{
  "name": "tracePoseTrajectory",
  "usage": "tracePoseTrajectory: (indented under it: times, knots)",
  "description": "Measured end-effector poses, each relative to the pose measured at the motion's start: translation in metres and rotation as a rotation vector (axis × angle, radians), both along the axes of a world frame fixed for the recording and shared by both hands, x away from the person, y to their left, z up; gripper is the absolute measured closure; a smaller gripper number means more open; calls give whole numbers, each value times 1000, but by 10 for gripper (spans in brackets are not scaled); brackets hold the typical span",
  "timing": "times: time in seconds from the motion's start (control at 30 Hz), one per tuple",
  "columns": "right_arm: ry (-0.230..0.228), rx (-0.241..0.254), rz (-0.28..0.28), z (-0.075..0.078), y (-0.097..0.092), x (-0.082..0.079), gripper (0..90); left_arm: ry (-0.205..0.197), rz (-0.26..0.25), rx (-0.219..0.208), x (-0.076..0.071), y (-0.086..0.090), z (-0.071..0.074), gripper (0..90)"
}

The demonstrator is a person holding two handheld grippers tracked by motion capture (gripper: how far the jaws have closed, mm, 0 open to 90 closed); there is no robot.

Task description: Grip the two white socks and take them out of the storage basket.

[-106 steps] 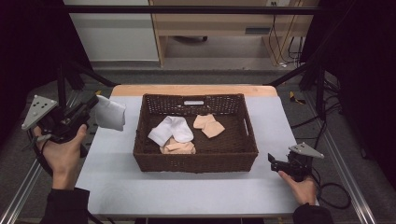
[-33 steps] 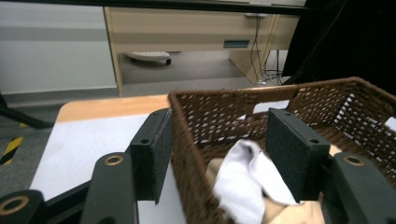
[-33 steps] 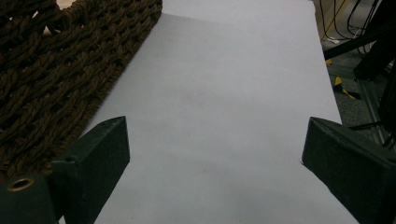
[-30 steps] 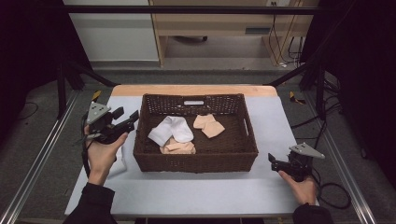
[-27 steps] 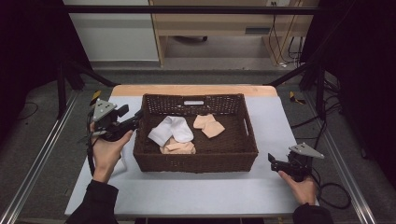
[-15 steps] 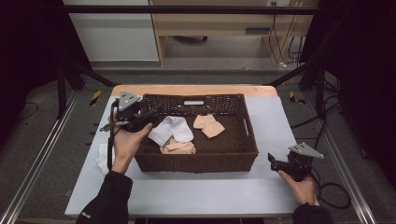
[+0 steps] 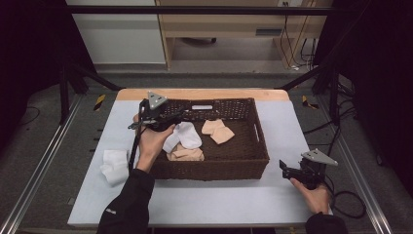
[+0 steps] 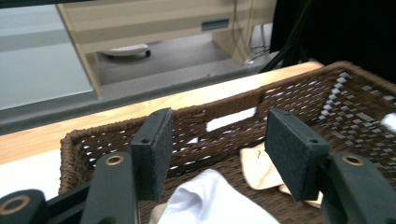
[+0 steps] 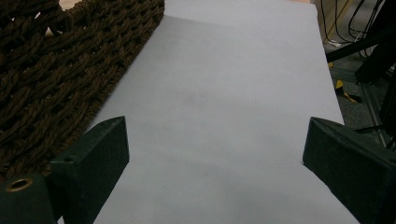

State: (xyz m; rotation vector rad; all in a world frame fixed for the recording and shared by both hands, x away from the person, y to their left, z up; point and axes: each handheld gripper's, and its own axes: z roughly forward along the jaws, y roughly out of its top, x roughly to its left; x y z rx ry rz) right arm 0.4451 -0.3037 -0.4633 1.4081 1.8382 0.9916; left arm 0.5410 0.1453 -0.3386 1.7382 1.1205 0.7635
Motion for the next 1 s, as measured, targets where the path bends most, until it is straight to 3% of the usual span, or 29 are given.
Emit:
tracePoseTrajectory:
  times: [0.2, 0.57, 0.83, 0.93, 1.0]
  knots:
    - [0, -2, 2, 0, 0, 0, 74, 16, 13, 10, 13, -7, -14, 421]
    - [6, -7, 10, -1, 1, 1, 74, 92, 17, 72, 30, -17, -44, 443]
    - [10, -6, 12, -1, 1, 1, 75, 133, 36, 114, 37, -11, -62, 432]
    - [11, -7, 12, -1, 1, 1, 75, 161, 37, 101, 39, -8, -66, 423]
    - [12, -9, 12, -1, 1, 1, 74, 155, 33, 94, 39, -7, -66, 416]
